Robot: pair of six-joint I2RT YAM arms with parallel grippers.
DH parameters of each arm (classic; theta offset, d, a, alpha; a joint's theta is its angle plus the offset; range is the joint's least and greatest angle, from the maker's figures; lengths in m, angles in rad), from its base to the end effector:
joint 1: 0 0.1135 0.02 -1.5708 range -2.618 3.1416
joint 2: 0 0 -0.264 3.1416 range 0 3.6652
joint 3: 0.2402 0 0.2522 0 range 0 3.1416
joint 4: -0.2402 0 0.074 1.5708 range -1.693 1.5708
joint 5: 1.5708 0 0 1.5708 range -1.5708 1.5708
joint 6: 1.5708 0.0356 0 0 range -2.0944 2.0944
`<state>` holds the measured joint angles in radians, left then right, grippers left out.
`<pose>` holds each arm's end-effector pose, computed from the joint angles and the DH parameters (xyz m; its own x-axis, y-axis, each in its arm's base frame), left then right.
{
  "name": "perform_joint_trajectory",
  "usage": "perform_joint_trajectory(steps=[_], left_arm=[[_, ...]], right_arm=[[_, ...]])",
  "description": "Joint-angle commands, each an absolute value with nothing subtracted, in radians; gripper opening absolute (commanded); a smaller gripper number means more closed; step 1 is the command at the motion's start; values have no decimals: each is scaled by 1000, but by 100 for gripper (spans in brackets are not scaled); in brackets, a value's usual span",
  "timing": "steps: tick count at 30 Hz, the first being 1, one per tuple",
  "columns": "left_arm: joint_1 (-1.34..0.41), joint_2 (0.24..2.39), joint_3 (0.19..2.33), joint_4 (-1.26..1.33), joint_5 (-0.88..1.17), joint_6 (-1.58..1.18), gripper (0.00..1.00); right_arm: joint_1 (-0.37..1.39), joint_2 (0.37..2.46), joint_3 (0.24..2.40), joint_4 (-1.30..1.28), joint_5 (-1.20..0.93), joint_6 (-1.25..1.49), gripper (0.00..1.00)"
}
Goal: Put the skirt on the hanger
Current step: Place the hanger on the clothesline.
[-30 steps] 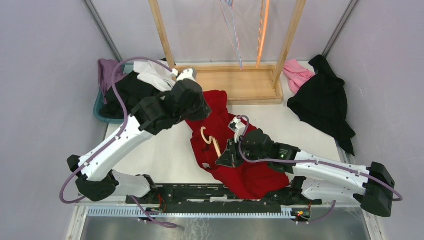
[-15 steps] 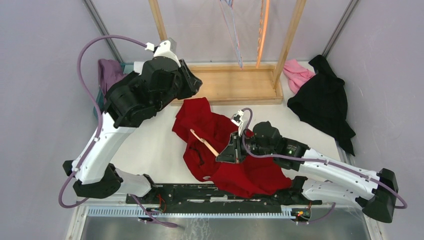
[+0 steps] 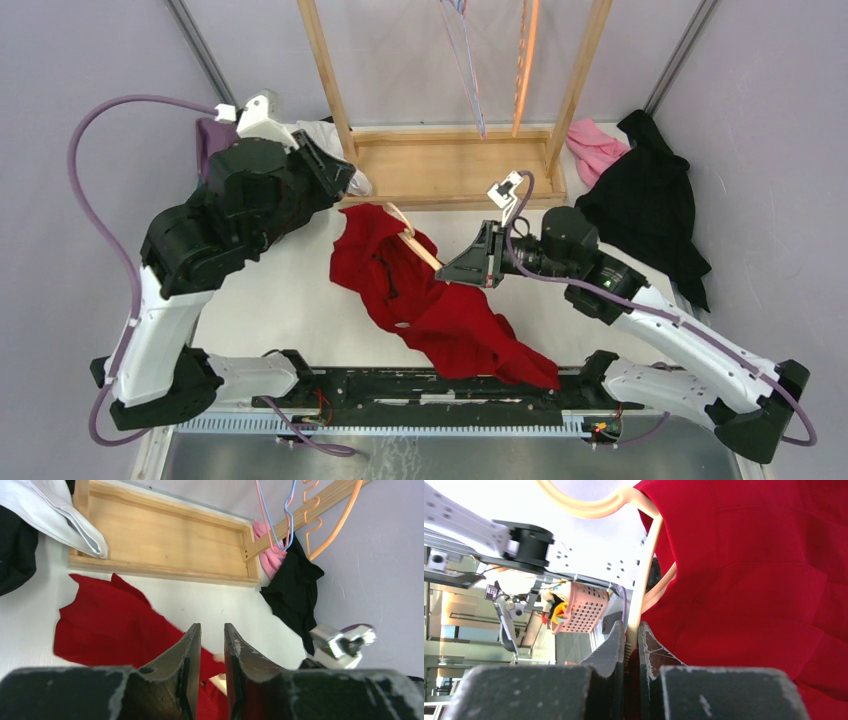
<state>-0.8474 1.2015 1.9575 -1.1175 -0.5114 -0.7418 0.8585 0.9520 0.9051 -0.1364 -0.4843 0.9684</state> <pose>0.1190 -0.1084 0.5342 -0.4095 -0.4264 -0.8065 0.1004 0.8577 -0.5043 0.1300 0.1759 0.3578 -0.8660 0.1129 -0.4872 -0.4509 0.2451 0.8583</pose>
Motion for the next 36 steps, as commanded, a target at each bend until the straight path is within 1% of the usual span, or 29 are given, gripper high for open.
perform_joint_trajectory(steps=[1,6,10,18,26,32,36], left_arm=[[-842,1159,1979,-1137,-570,-707,31],[-842,1131,1948,-1147,-602,-711,31],[-842,1114,1928,-1146,-613,-714,31],[-842,1095,1887,-1150,-598,-724,31],[-841,1040,1791,-1141,-592,-747,31],[-843,1019,1748,-1139,-579,-754,31],[-842,1019,1738,-1152,-541,-755,30]], right_arm=[[813,886,1098,-62,-523,957,1],[778,895,1271,-203,-504,895,1],[766,912,1380,-275,-449,856,1],[754,1073,1617,-300,-350,813,1],[690,1329,1850,-202,-327,862,1],[602,1486,1931,-23,-318,967,1],[547,1591,2028,37,-308,1012,1]])
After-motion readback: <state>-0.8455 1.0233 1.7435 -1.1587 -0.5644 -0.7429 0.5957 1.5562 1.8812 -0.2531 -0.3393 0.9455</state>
